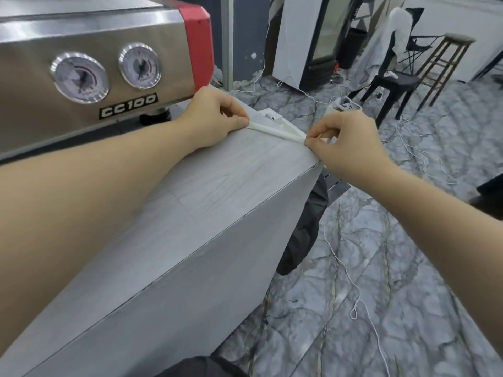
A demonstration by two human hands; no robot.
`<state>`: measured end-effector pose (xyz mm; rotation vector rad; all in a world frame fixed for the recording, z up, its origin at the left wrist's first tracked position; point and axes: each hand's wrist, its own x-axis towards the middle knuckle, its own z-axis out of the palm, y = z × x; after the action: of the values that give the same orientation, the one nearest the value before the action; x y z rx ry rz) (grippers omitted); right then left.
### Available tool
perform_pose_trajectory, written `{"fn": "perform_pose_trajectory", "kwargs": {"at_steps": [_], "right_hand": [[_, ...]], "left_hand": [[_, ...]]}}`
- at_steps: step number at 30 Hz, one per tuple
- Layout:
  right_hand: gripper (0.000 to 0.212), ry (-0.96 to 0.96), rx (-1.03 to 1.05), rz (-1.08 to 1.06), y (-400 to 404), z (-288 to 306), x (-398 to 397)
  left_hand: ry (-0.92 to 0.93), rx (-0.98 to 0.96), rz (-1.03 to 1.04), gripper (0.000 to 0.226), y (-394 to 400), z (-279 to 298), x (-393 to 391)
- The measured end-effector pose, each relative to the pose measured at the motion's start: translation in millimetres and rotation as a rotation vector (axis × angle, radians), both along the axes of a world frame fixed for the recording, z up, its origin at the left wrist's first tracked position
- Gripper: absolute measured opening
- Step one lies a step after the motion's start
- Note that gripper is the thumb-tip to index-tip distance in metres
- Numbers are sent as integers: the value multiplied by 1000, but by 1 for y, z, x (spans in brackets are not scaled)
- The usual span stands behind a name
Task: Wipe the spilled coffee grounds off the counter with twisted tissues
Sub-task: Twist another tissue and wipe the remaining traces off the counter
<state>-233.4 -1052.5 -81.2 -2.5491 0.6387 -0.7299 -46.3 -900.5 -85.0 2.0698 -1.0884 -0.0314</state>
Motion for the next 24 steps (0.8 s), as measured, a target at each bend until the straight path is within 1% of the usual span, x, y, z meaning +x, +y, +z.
{"fn": "perform_pose_trajectory", "kwargs": {"at_steps": [4, 9, 12, 14, 16, 17, 18, 21, 24], "right_hand": [[22, 96, -13, 69, 13, 8, -4], [21, 200, -28, 78, 27, 13, -4], [19, 209, -62, 94, 37, 13, -3], [24, 181, -35, 95, 42, 12, 0], [31, 147, 23, 73, 44, 11, 3], [29, 137, 24, 56, 44, 10, 5], [24, 129, 2, 33, 44, 8, 7], [8, 96, -65, -10, 44, 6, 11], [5, 62, -12, -8, 45, 5, 11]], "left_hand": [[18, 21, -102, 11, 12, 4, -2], [41, 74, -163, 13, 28, 7, -4], [52, 118, -161, 21, 32, 7, -3], [113, 122, -157, 28, 32, 7, -3], [152, 77, -169, 16, 33, 6, -3], [154, 52, -171, 8, 33, 6, -5], [136, 29, -176, 7, 33, 5, -4], [74, 0, -191, 13, 32, 2, -2], [68, -8, -209, 12, 29, 3, 0]]}}
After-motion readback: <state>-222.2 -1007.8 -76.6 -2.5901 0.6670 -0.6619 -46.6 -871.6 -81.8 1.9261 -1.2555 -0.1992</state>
